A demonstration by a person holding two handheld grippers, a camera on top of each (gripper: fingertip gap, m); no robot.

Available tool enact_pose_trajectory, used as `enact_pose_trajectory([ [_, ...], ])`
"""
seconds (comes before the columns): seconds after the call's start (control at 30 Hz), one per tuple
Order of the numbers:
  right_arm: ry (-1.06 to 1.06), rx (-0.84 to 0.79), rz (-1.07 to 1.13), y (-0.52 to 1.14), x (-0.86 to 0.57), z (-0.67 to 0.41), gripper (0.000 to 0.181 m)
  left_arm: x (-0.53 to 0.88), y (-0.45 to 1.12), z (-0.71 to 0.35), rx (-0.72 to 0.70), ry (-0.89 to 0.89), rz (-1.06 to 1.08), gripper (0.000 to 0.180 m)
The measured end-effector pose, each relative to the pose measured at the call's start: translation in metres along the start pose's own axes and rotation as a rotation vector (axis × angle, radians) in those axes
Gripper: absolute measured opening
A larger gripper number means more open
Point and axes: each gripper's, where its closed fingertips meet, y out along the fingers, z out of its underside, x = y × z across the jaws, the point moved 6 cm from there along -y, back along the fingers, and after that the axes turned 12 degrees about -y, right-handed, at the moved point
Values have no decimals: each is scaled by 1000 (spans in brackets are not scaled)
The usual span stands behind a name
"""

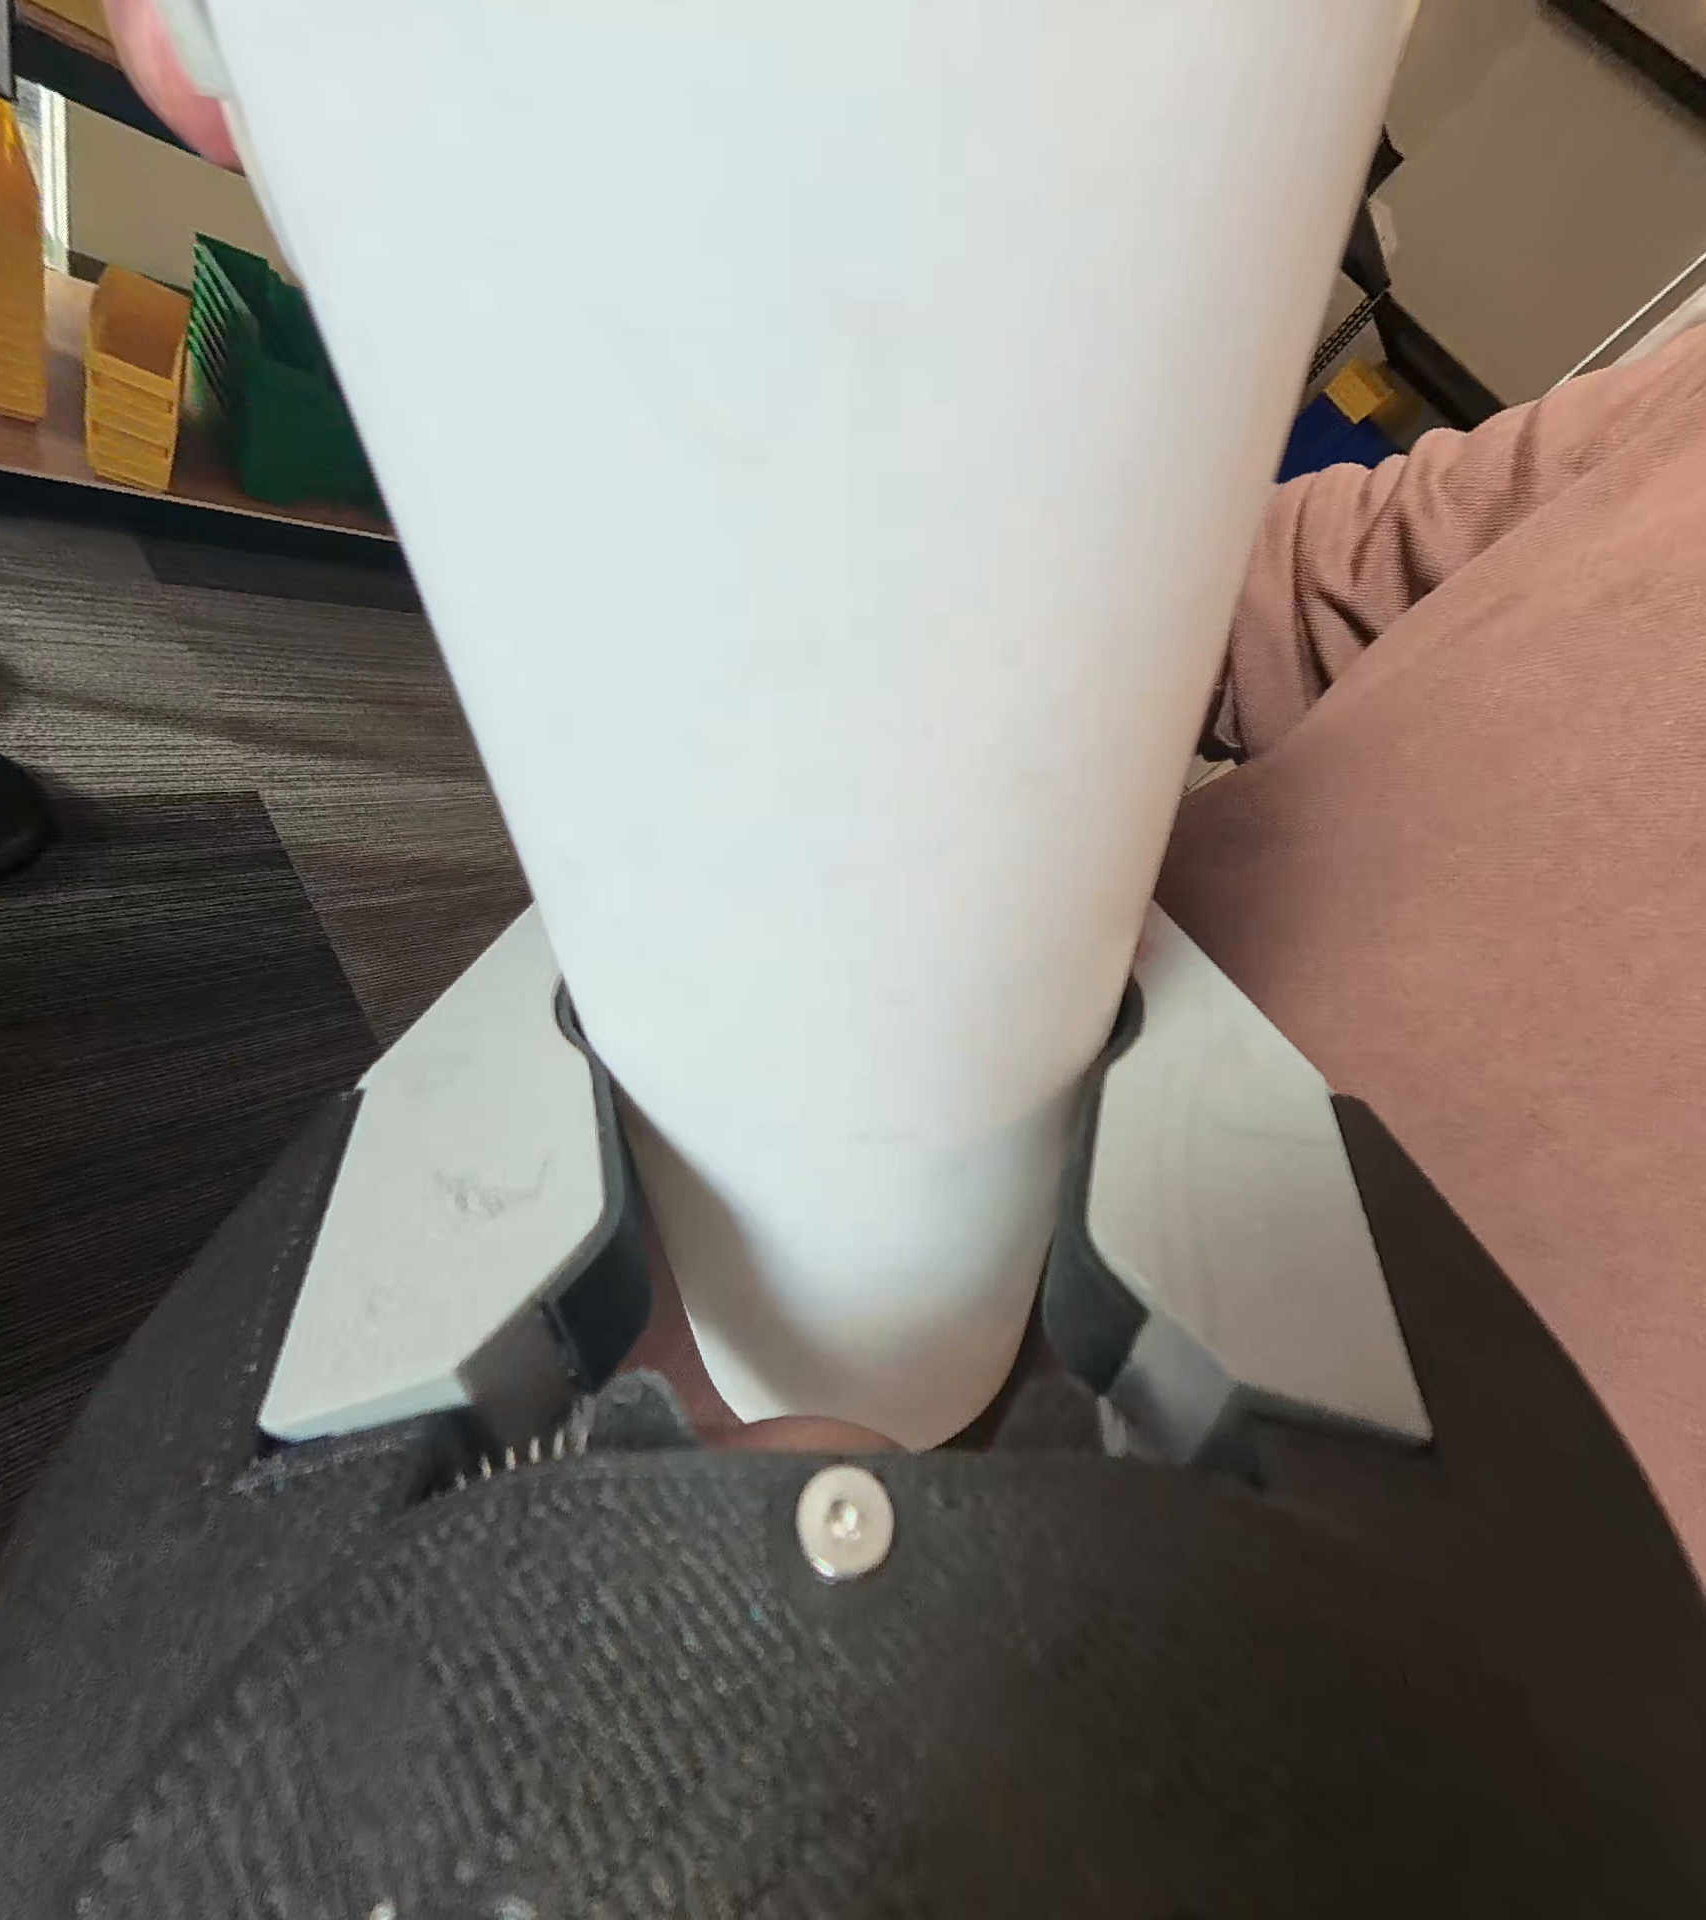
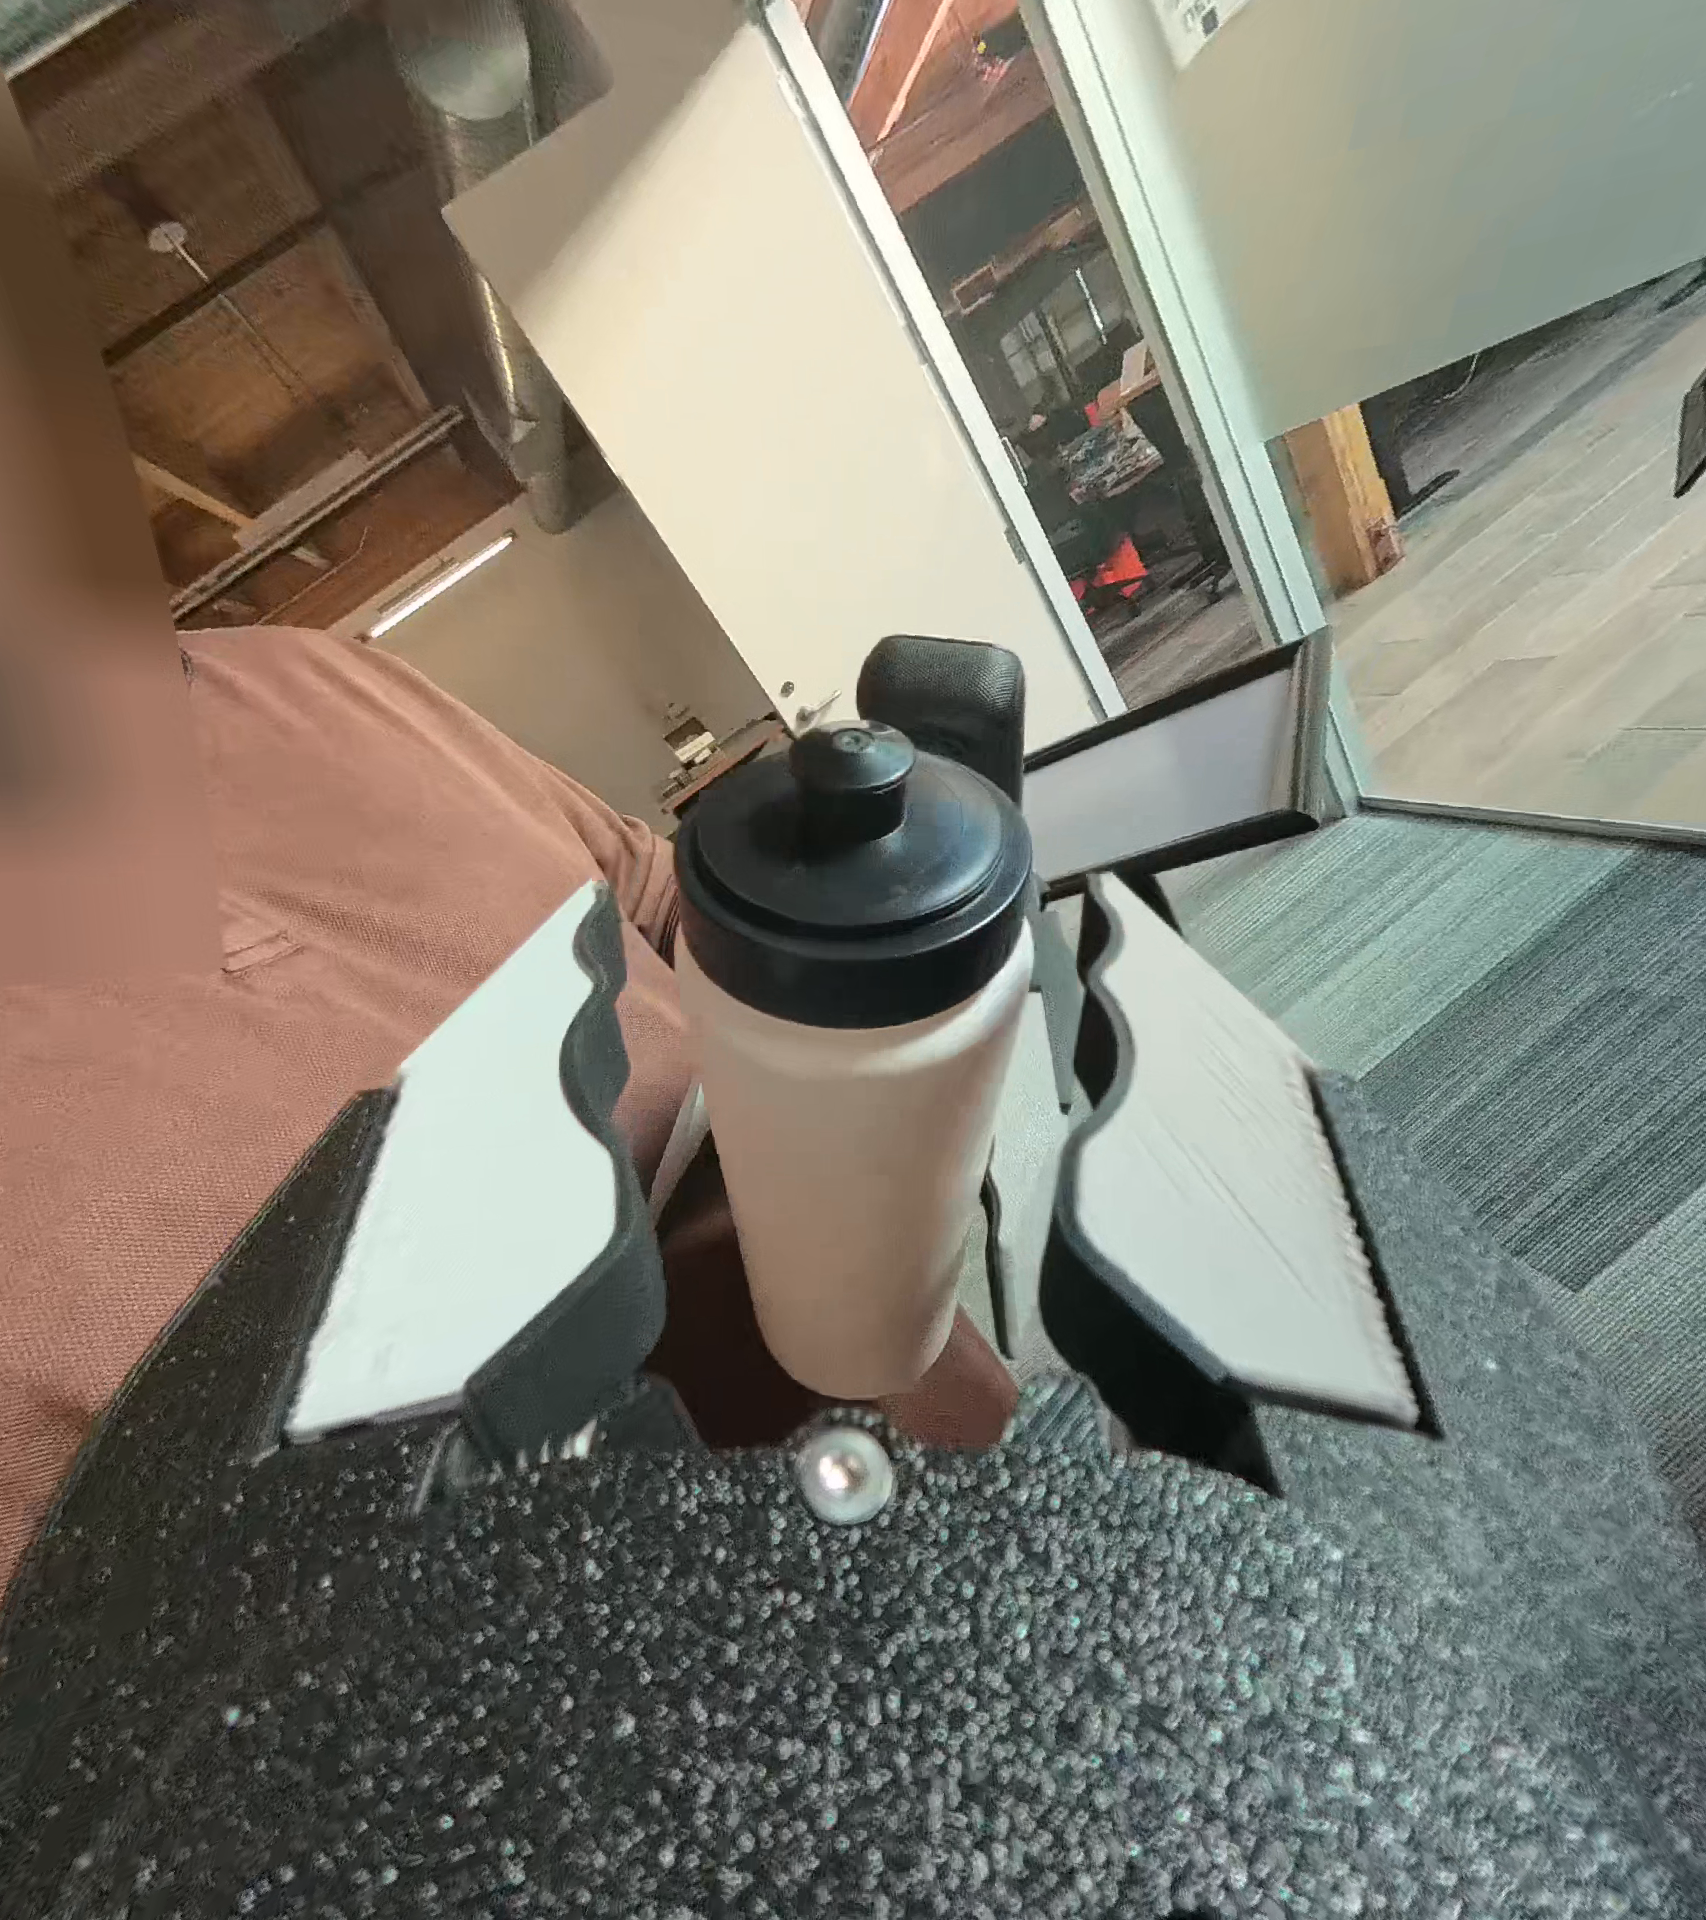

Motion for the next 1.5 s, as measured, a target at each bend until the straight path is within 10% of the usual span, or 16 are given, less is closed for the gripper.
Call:
enact_pose_trajectory([
  [0.23, 30, -65, -4, 14, -4, 3, 69, 4, -1, 2, -7, 6, -51, 97],
  [0.5, -52, 92, 626, 18, -21, 22, 68, 66, -24, 0, 34, 142, -719, 98],
  [0.93, -78, 44, 115, 19, 1, 4, 67, 16, -6, 1, 35, 116, -135, 98],
  [1.2, -65, 90, 684, 22, -24, 29, 68, 77, -30, 0, 33, 200, -837, 97],
  [1.5, -273, 102, 560, 12, 8, 6, 76, 31, -5, -6, -9, 155, -274, 98],
])
